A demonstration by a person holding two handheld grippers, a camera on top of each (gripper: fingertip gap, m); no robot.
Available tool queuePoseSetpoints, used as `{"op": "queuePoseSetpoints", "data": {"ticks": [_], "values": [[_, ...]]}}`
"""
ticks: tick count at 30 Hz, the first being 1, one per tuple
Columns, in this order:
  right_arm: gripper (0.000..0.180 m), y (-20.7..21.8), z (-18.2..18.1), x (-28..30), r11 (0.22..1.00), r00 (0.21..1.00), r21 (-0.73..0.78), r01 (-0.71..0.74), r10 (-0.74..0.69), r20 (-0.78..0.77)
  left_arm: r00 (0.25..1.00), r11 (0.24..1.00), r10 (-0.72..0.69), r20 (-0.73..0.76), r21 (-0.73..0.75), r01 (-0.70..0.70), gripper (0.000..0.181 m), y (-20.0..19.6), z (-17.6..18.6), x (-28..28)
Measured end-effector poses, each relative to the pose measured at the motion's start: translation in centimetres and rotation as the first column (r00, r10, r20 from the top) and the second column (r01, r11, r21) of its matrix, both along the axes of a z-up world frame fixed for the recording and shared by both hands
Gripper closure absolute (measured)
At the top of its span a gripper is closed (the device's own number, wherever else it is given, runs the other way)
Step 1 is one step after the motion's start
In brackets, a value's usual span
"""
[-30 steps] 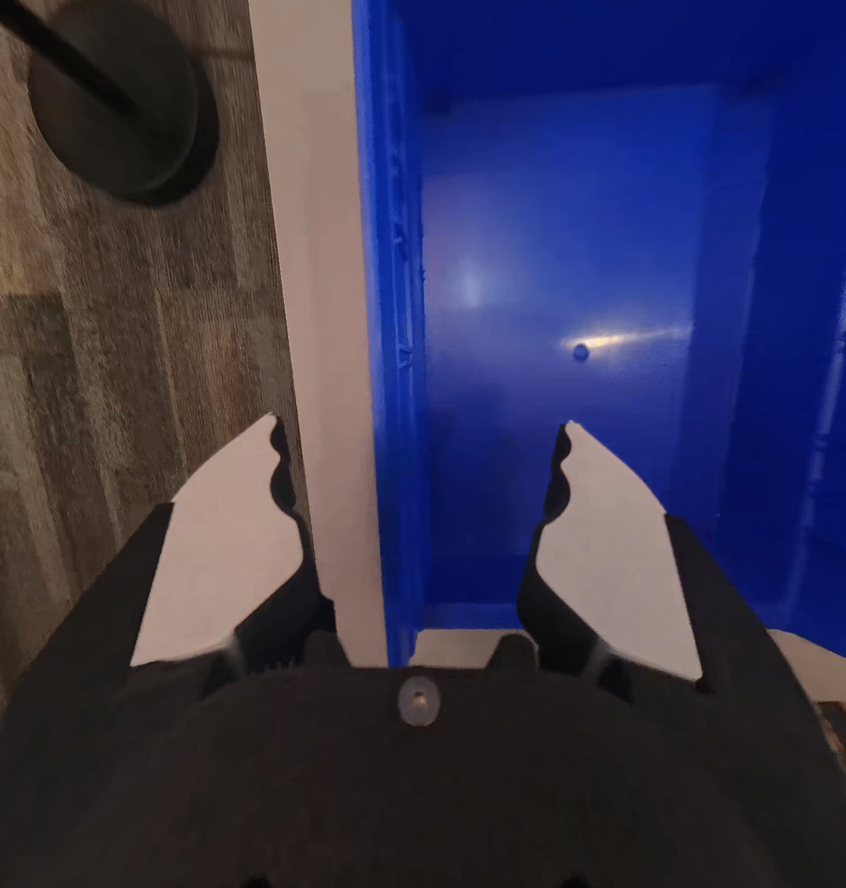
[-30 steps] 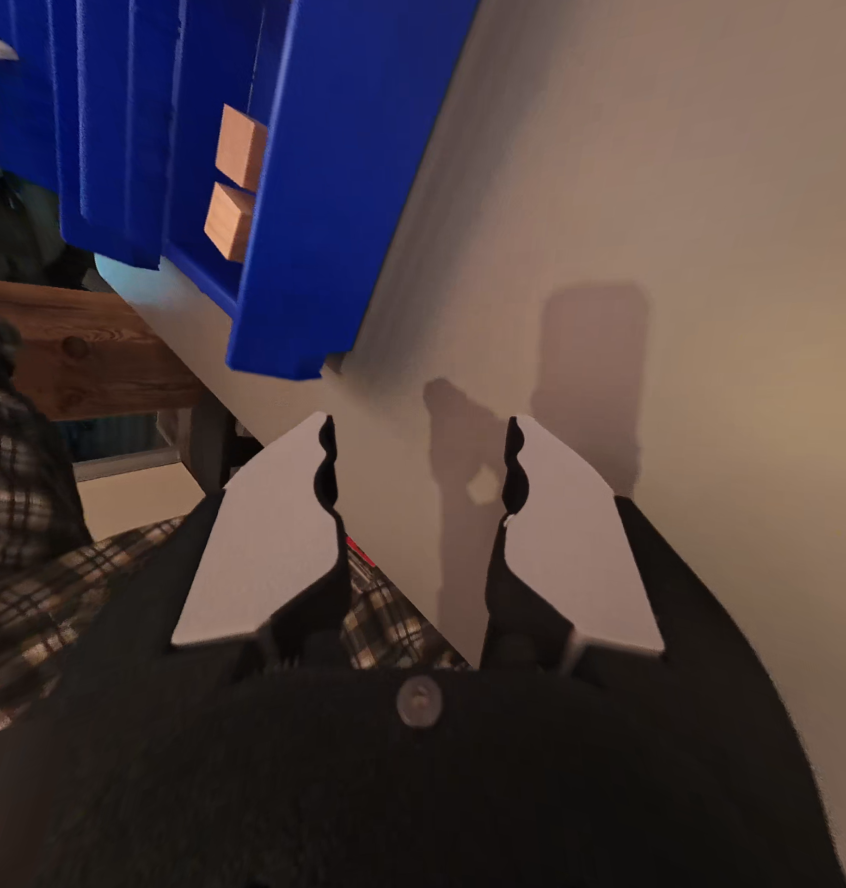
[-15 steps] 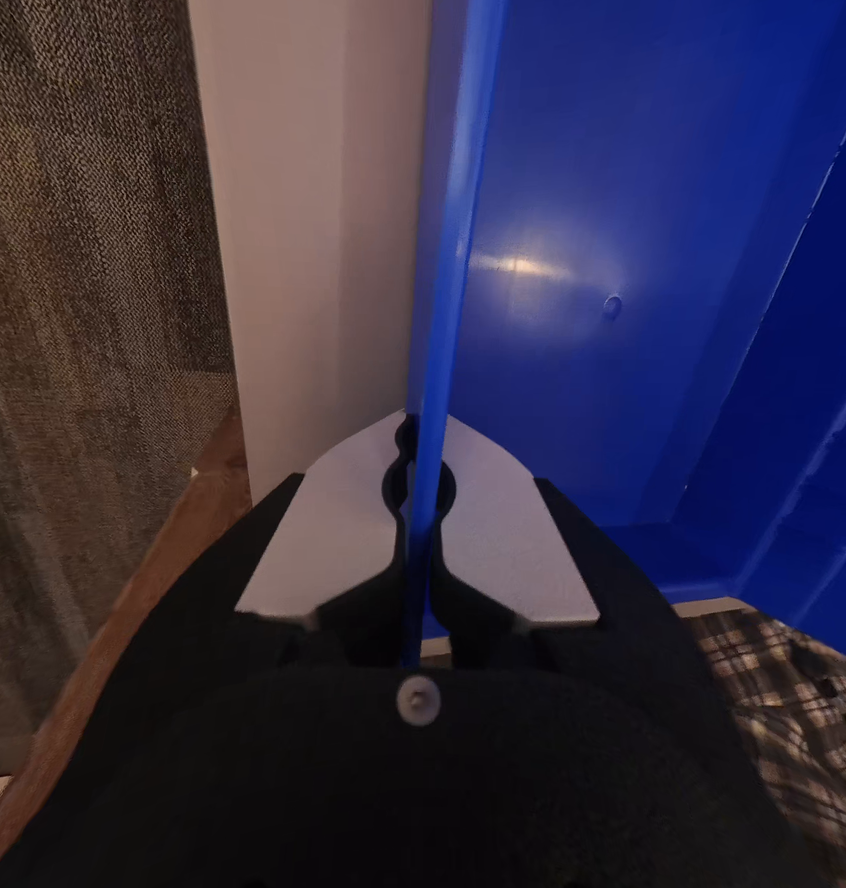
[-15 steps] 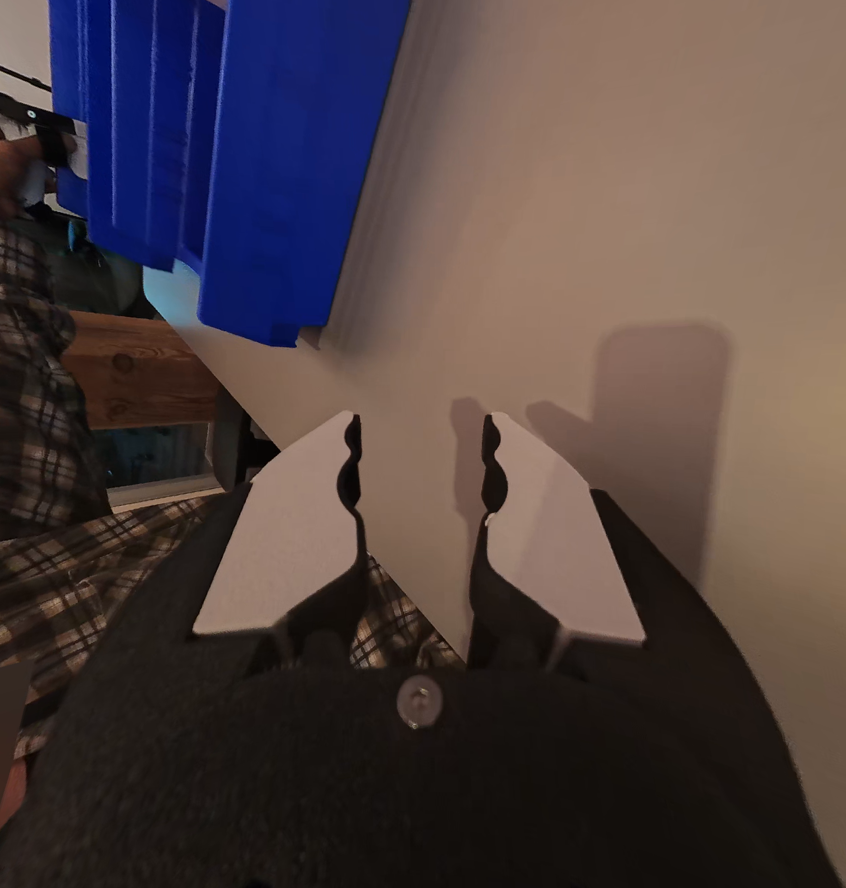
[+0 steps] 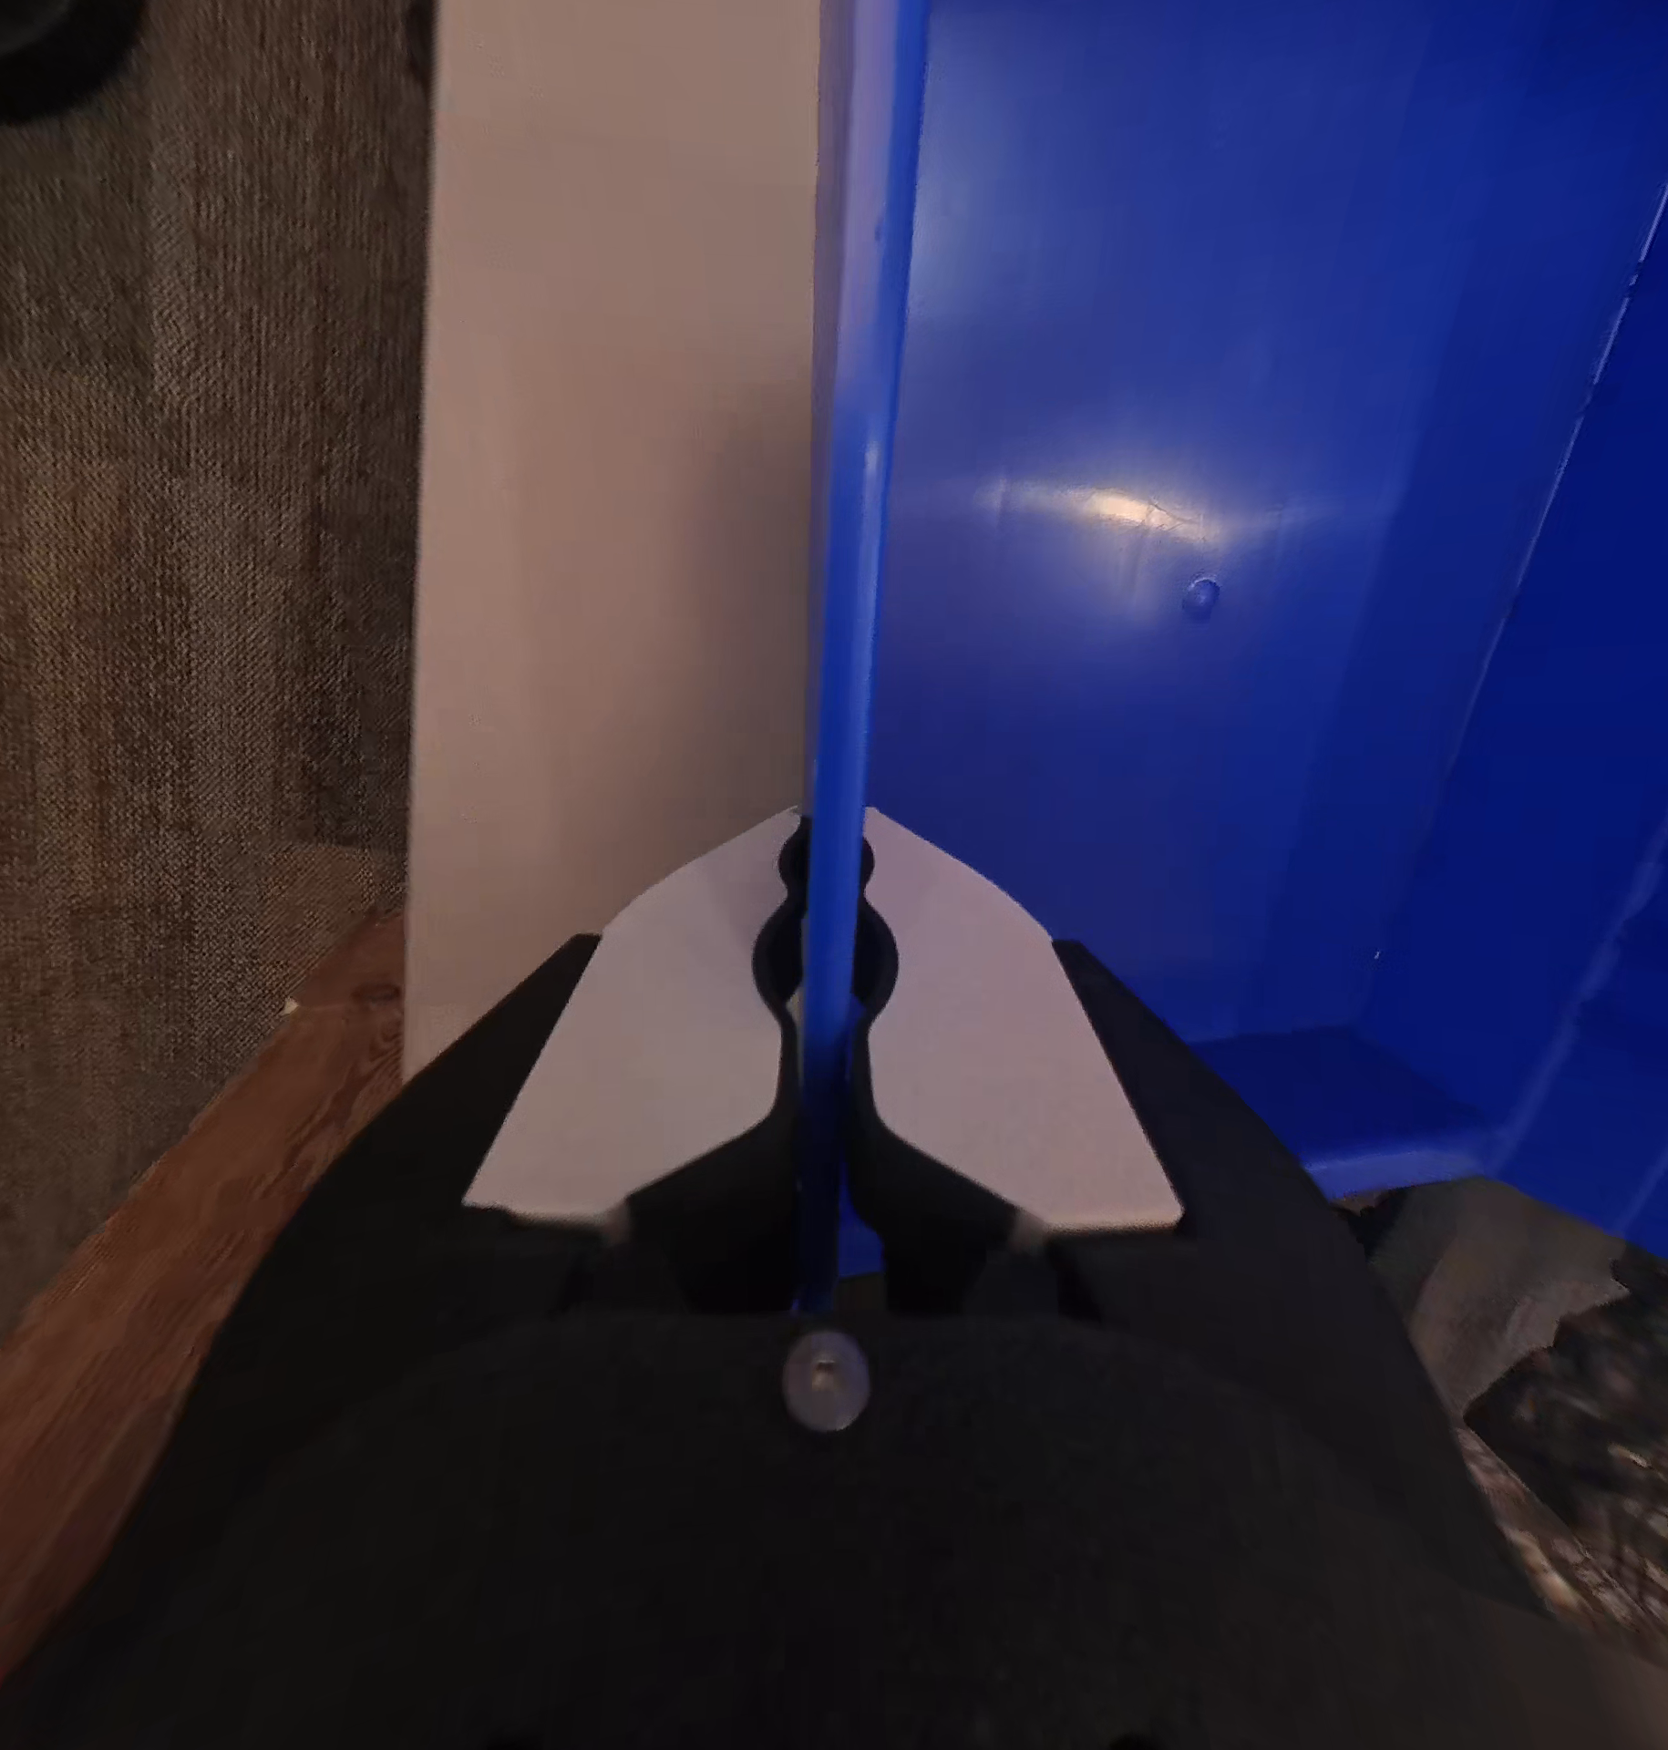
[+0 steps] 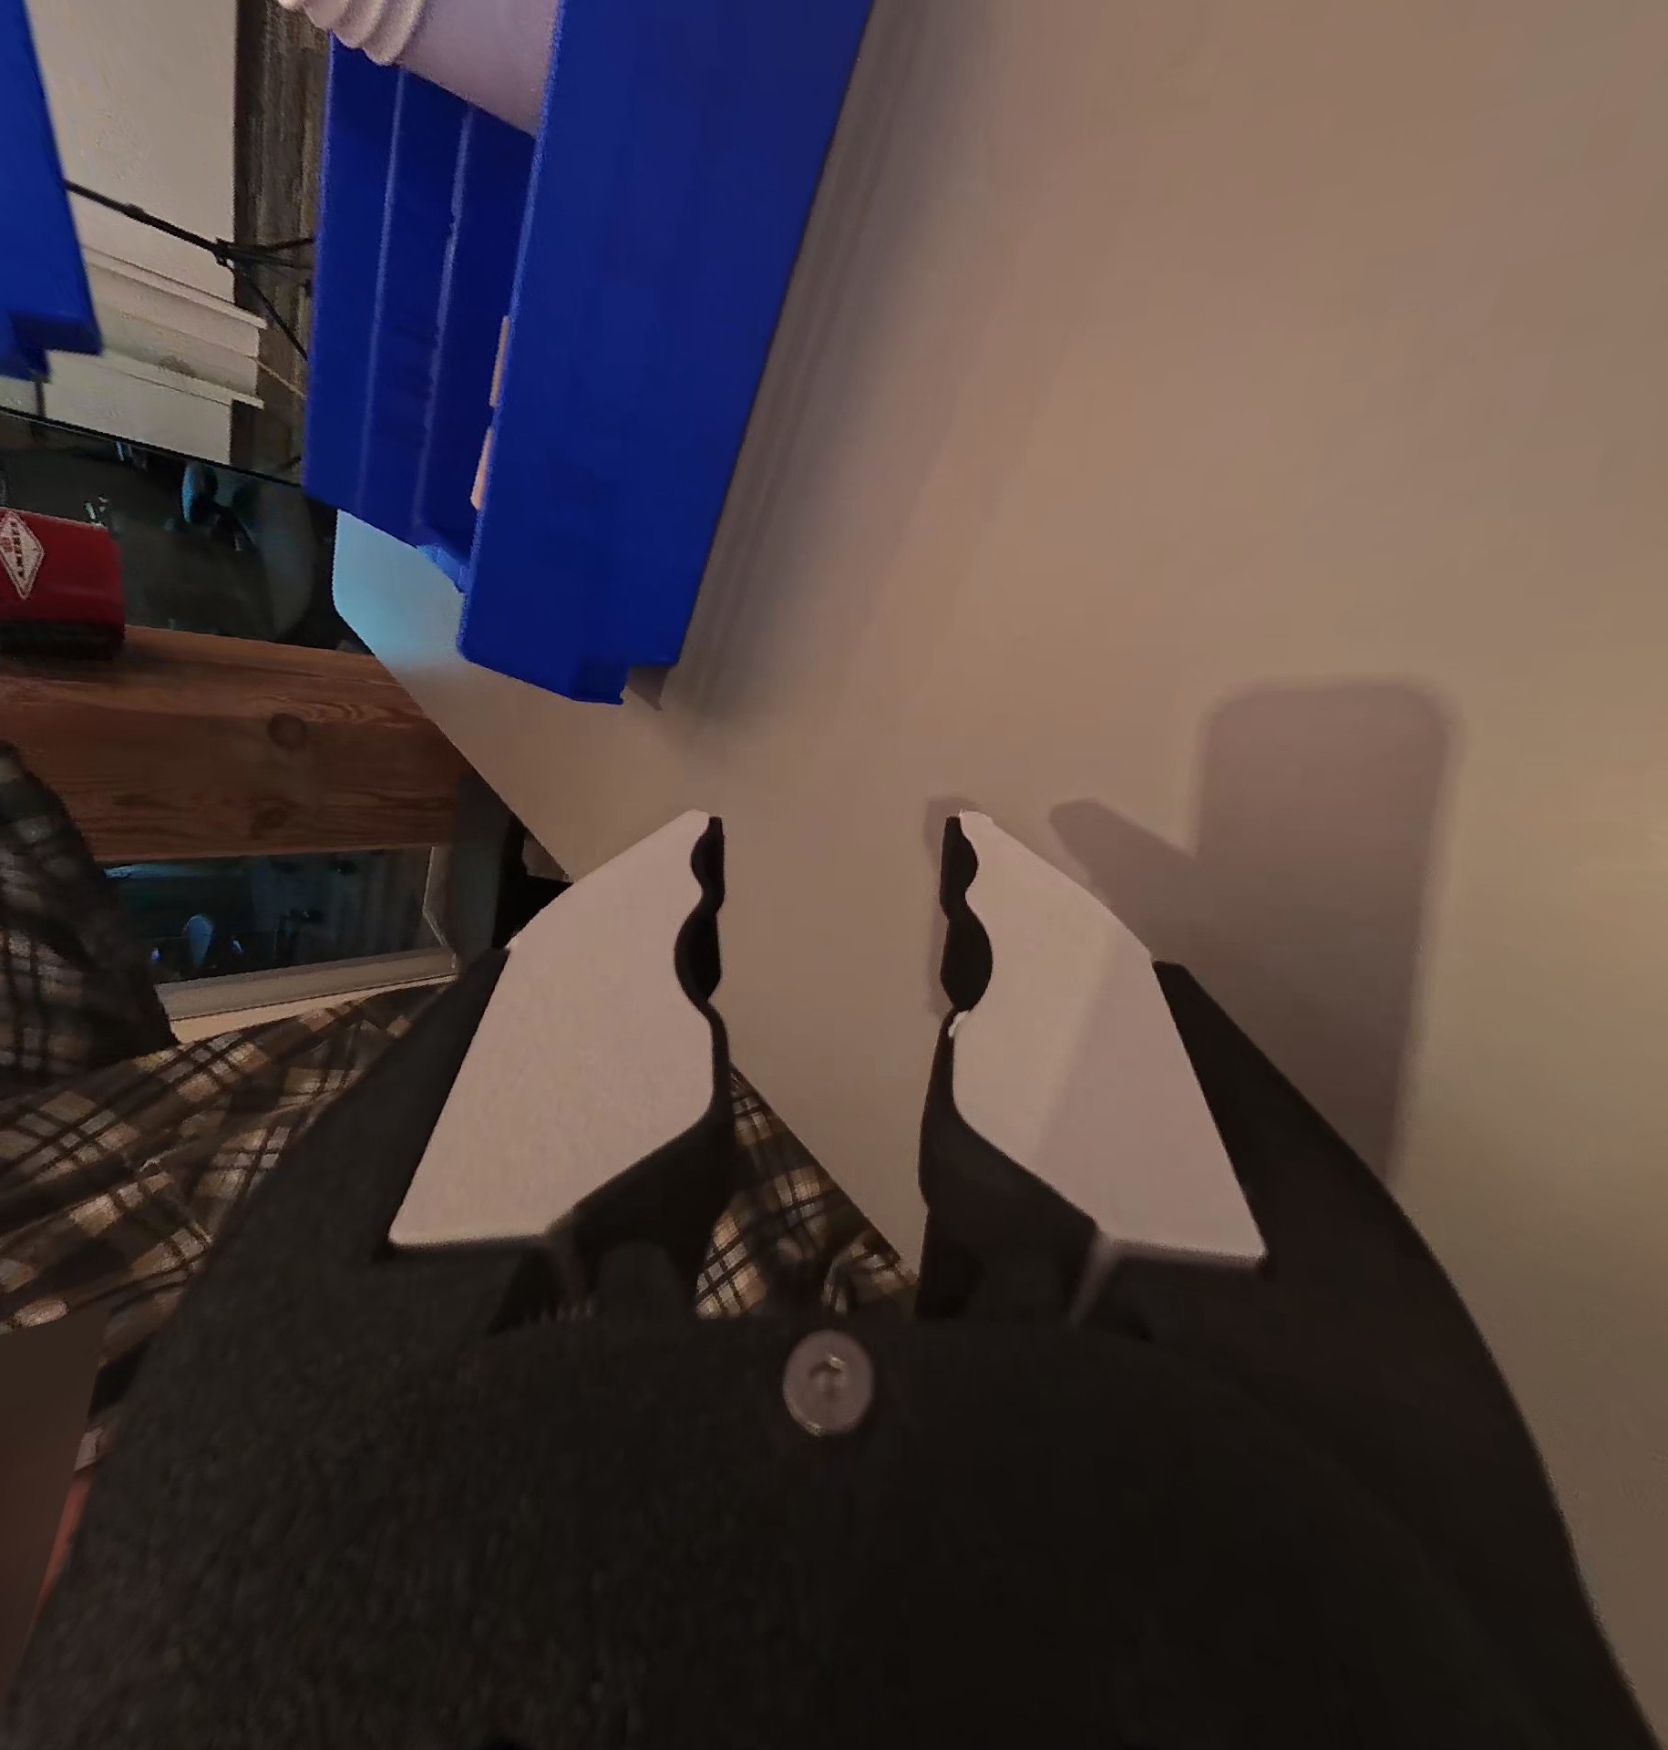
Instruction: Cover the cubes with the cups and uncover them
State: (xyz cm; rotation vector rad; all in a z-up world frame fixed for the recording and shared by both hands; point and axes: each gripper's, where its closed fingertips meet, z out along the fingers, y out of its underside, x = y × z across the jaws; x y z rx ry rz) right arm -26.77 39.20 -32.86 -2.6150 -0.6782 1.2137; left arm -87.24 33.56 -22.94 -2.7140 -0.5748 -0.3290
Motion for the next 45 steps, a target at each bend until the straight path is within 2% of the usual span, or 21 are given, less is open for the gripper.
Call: {"op": "queuePoseSetpoints", "data": {"ticks": [5, 9, 16, 23, 31, 37, 40, 45], "values": [[0.135, 0.6, 2.0, 2.0, 0.999, 0.999, 0.035, 0.040, -0.041, 0.007, 0.991, 0.990, -0.133, 0.018, 0.042, 0.132, 0.176, 5.7, 5.4, 9.5], [0.135, 1.0, 3.3, 4.9, 0.994, 0.995, 0.059, 0.093, -0.094, 0.014, 0.957, 0.957, -0.286, 0.041, 0.057, 0.284, 0.176, 9.8, 6.8, 19.5], [0.135, 1.0, 4.4, 11.6, 0.977, 0.978, 0.073, 0.201, -0.205, 0.040, 0.882, 0.884, -0.466, 0.065, 0.001, 0.467, 0.176, 13.0, 3.6, 35.3], [0.136, 0.4, 4.8, 17.2, 0.953, 0.954, 0.079, 0.293, -0.297, 0.041, 0.845, 0.844, -0.529, 0.075, -0.063, 0.533, 0.176, 13.8, -1.8, 45.6], [0.133, 0.9, 4.0, 18.9, 0.944, 0.945, 0.070, 0.322, -0.325, 0.032, 0.833, 0.818, -0.542, 0.110, -0.155, 0.553, 0.176, 13.3, -10.5, 51.5], [0.115, 2.5, 2.9, 17.1, 0.950, 0.945, 0.079, 0.302, -0.309, 0.107, 0.835, 0.810, -0.543, 0.090, -0.206, 0.549, 0.175, 12.4, -15.6, 52.2], [0.103, 3.3, 1.5, 15.5, 0.957, 0.939, 0.055, 0.286, -0.292, 0.183, 0.839, 0.821, -0.540, 0.069, -0.175, 0.543, 0.168, 12.4, -16.7, 52.4], [0.097, 4.5, -1.1, 12.9, 0.960, 0.912, 0.000, 0.279, -0.265, 0.314, 0.836, 0.855, -0.502, 0.221, -0.019, 0.519, 0.144, 12.7, -15.3, 53.8]]}}
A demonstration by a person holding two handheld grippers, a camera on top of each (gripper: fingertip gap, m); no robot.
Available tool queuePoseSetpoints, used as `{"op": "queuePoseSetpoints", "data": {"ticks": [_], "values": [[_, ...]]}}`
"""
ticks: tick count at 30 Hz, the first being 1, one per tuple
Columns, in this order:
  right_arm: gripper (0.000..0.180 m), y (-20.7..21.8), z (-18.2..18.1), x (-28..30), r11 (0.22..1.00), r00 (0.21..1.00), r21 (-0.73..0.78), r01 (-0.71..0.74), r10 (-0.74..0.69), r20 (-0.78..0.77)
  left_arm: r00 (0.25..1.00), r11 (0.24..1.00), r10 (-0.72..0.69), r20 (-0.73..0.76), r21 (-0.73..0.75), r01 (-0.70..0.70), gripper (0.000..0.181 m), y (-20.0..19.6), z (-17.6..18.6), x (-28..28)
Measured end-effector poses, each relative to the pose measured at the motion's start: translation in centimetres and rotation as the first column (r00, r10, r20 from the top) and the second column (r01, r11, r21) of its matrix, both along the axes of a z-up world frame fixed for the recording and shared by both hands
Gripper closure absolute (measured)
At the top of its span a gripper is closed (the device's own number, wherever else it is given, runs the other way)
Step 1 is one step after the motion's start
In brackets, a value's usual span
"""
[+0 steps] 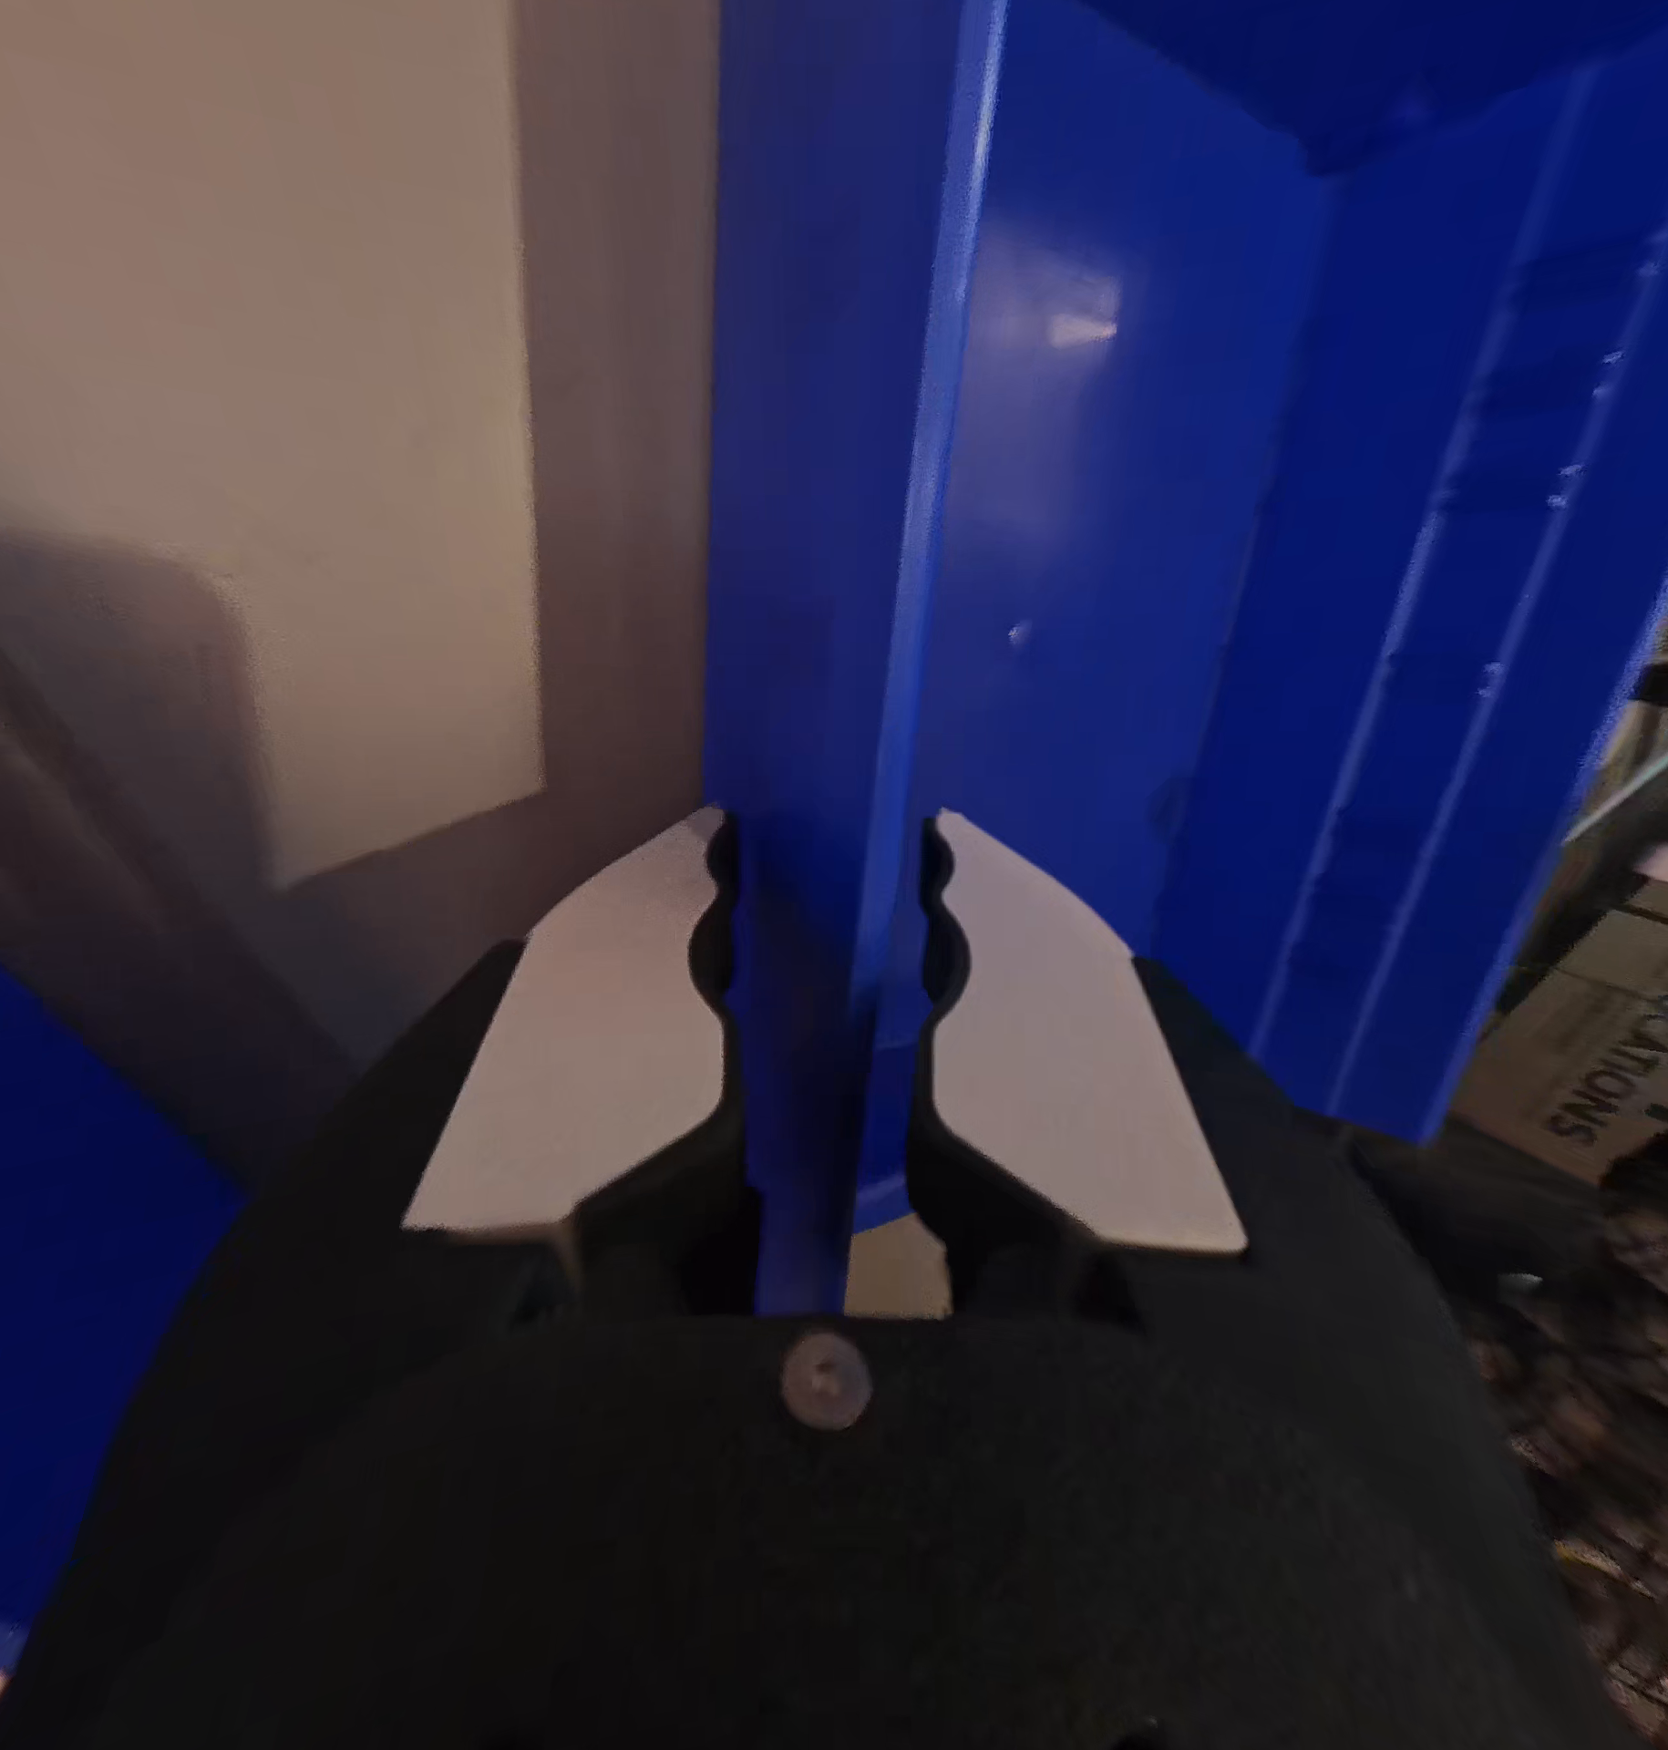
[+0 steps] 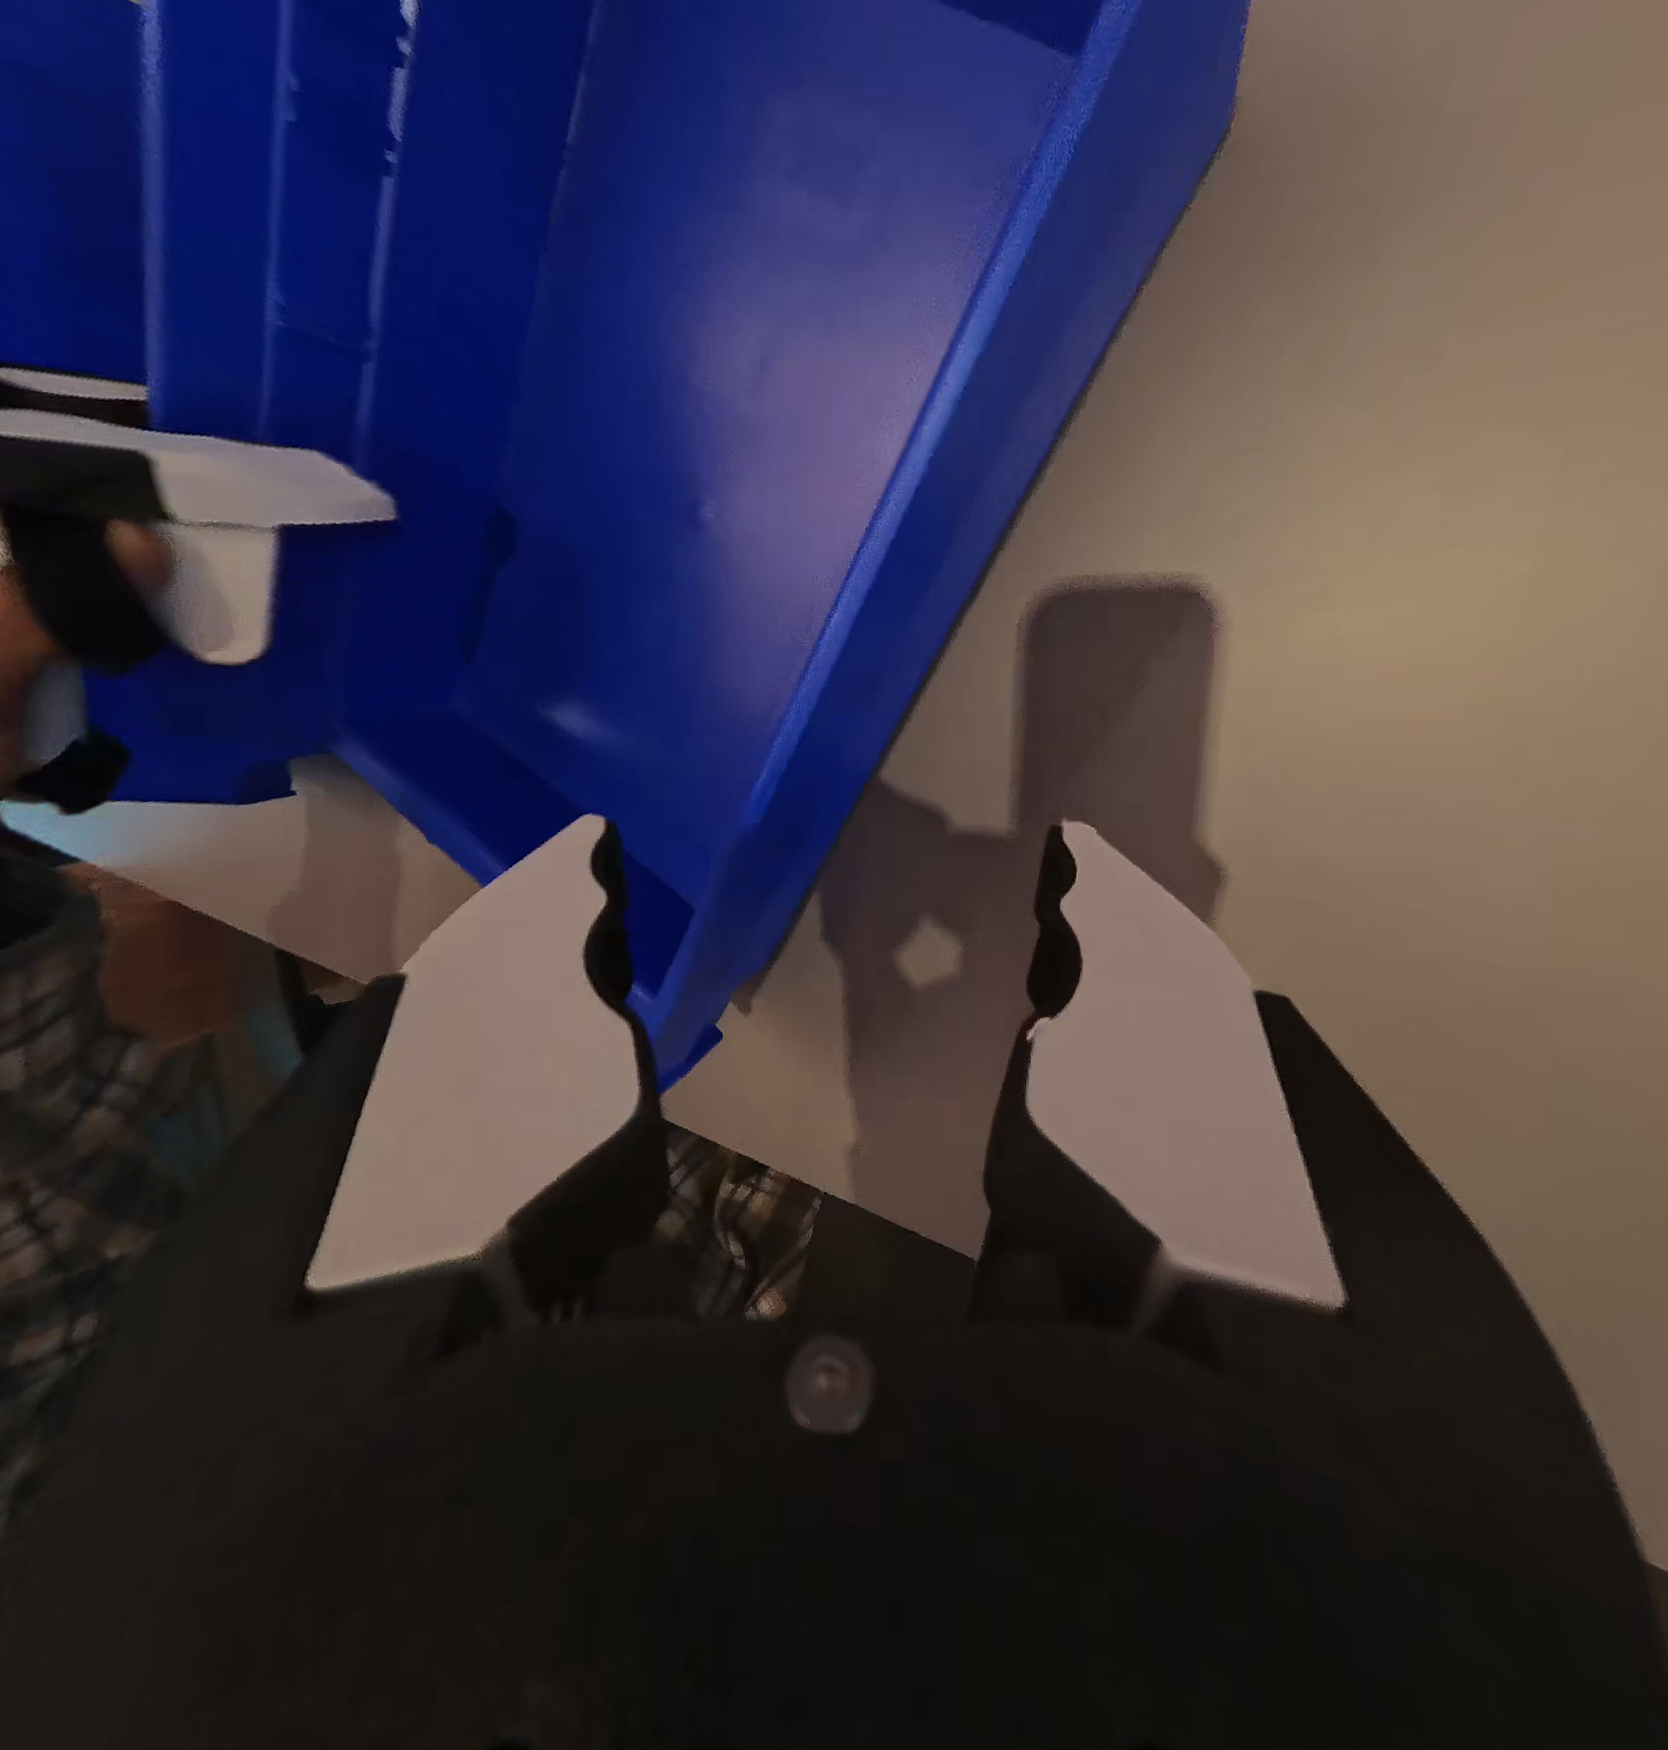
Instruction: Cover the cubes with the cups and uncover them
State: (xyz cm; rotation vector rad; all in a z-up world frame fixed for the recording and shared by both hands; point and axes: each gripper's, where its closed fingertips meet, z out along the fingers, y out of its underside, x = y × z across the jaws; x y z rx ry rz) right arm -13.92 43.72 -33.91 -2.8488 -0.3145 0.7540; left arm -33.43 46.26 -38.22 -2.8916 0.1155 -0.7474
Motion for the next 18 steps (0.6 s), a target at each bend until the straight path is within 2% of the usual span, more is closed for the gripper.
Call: {"op": "queuePoseSetpoints", "data": {"ticks": [3, 6, 7, 9, 10, 12, 14, 18], "values": [[0.096, 0.3, -1.4, -0.8, 0.999, 0.997, -0.049, 0.015, -0.011, 0.077, 0.997, 0.997, -0.006, 0.072, 0.075, 0.000, 0.130, 0.2, 2.4, 0.2], [0.096, -0.2, -2.7, -2.0, 0.992, 0.994, -0.124, 0.009, 0.005, 0.113, 0.986, 0.983, -0.058, 0.158, 0.181, 0.029, 0.119, -0.5, 6.5, 0.4], [0.105, -0.5, -3.2, -2.4, 0.989, 0.992, -0.148, -0.001, 0.020, 0.124, 0.982, 0.974, -0.082, 0.169, 0.224, 0.043, 0.114, -1.0, 8.0, 0.1], [0.153, -1.0, -3.9, -2.8, 0.981, 0.989, -0.195, -0.015, 0.043, 0.143, 0.972, 0.946, -0.131, 0.196, 0.318, 0.063, 0.114, -2.4, 11.3, -0.8], [0.162, -1.1, -4.1, -3.0, 0.976, 0.990, -0.217, -0.015, 0.044, 0.132, 0.968, 0.931, -0.145, 0.203, 0.360, 0.064, 0.113, -3.3, 12.8, -1.7], [0.166, -0.7, -4.2, -2.4, 0.972, 0.988, -0.234, 0.005, 0.031, 0.150, 0.958, 0.897, -0.178, 0.226, 0.437, 0.064, 0.112, -5.4, 15.5, -3.6], [0.171, 0.0, -4.3, -0.6, 0.976, 0.971, -0.216, 0.004, 0.048, 0.234, 0.951, 0.859, -0.210, 0.229, 0.507, 0.068, 0.111, -8.0, 17.4, -6.0], [0.175, 1.8, -4.3, 3.8, 0.972, 0.955, -0.228, 0.054, 0.017, 0.297, 0.955, 0.791, -0.209, 0.208, 0.610, 0.041, 0.112, -12.6, 19.1, -11.7]]}}
